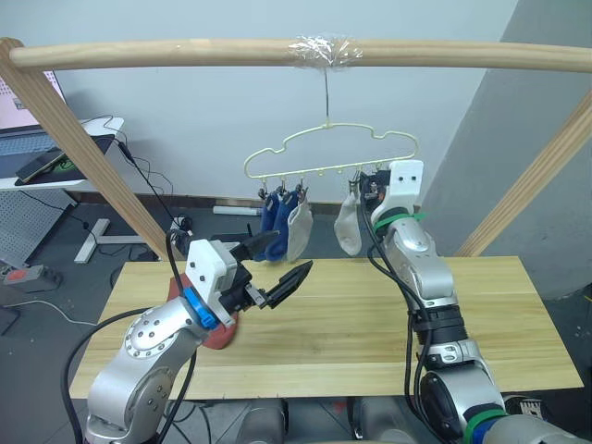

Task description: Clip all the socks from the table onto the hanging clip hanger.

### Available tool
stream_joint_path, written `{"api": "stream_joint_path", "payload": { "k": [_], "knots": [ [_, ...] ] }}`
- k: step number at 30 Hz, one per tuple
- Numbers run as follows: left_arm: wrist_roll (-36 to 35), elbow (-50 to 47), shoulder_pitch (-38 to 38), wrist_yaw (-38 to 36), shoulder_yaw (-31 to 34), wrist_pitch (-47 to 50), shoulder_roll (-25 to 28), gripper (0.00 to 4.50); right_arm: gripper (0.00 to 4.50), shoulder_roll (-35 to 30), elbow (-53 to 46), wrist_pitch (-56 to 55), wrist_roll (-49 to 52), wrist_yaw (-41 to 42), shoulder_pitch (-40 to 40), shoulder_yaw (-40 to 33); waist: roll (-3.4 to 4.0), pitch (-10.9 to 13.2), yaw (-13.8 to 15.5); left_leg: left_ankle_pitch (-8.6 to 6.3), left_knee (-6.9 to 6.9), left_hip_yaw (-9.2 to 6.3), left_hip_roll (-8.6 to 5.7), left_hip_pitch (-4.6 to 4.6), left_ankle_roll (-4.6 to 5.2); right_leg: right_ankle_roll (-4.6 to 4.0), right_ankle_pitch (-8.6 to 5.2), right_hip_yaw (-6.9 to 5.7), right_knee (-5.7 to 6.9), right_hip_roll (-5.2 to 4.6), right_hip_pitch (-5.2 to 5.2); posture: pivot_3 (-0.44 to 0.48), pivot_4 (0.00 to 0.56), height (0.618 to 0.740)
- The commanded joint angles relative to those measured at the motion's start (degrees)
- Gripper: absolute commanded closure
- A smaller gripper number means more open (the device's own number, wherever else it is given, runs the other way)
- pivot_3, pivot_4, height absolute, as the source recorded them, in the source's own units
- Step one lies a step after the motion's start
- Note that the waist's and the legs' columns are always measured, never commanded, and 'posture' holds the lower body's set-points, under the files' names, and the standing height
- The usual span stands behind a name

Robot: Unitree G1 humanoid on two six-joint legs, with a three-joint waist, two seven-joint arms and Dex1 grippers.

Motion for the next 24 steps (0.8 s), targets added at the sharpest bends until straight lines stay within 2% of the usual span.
{"api": "stream_joint_path", "payload": {
  "k": [1, 14, 17, 20, 22, 24],
  "knots": [
    [-1.12, -2.28, -0.06, 0.4, 0.18, -0.33, 0.39, 0.0, 2.5, 0.33, -0.55, -1.69, 0.12, -0.02, -1.7, -0.65, 0.0, 0.0, 0.01, 0.0, 0.0, 0.01, 0.0, 0.0, 0.0, 0.0, 0.0, 0.0, 0.0, 0.0, 0.0, 0.047, 0.138, 0.74],
    [-0.93, -1.8, -0.06, 0.39, -0.13, -0.77, 0.53, 0.0, 2.5, 0.47, 0.64, -1.64, 1.0, 0.44, -2.58, -1.02, 0.0, 0.0, 0.03, 0.01, 0.0, 0.0, 0.0, 0.01, 0.01, -0.02, 0.01, 0.0, 0.03, 0.0, 0.0, 0.048, 0.14, 0.74],
    [-0.88, -1.88, 0.42, 0.35, -0.38, -0.83, 0.43, 0.0, 3.13, 0.39, 0.83, -1.6, 1.14, 0.61, -2.62, -1.19, 0.0, 0.0, 0.03, 0.01, 0.0, 0.0, 0.0, 0.01, 0.01, -0.02, 0.01, 0.0, 0.03, 0.0, 0.0, 0.048, 0.142, 0.74],
    [-0.84, -1.79, 0.49, 0.42, -0.56, -0.91, 0.3, 0.0, 4.04, 0.25, 1.11, -1.0, 1.11, 0.69, -2.64, -1.35, 0.0, 0.0, 0.03, 0.01, 0.0, 0.0, 0.0, 0.01, 0.01, -0.03, 0.01, 0.0, 0.03, 0.0, 0.0, 0.048, 0.142, 0.74],
    [-0.73, -1.52, 0.63, 0.27, -0.61, -1.11, 0.31, 0.0, 4.43, 0.18, 1.21, -0.24, 1.16, 0.83, -2.54, -1.47, 0.0, 0.0, 0.05, 0.01, 0.0, 0.0, 0.0, 0.01, 0.01, -0.02, 0.01, 0.0, 0.03, 0.0, 0.0, 0.046, 0.144, 0.74],
    [-0.72, -1.53, 0.86, 0.35, -0.71, -1.09, 0.24, 0.0, 4.48, 0.04, 0.9, 0.79, 1.53, 1.12, -2.23, -1.9, 0.0, 0.0, 0.07, 0.01, 0.0, 0.0, 0.0, 0.02, 0.01, -0.01, 0.0, 0.0, 0.04, 0.0, 0.0, 0.046, 0.144, 0.74]
  ]
}}
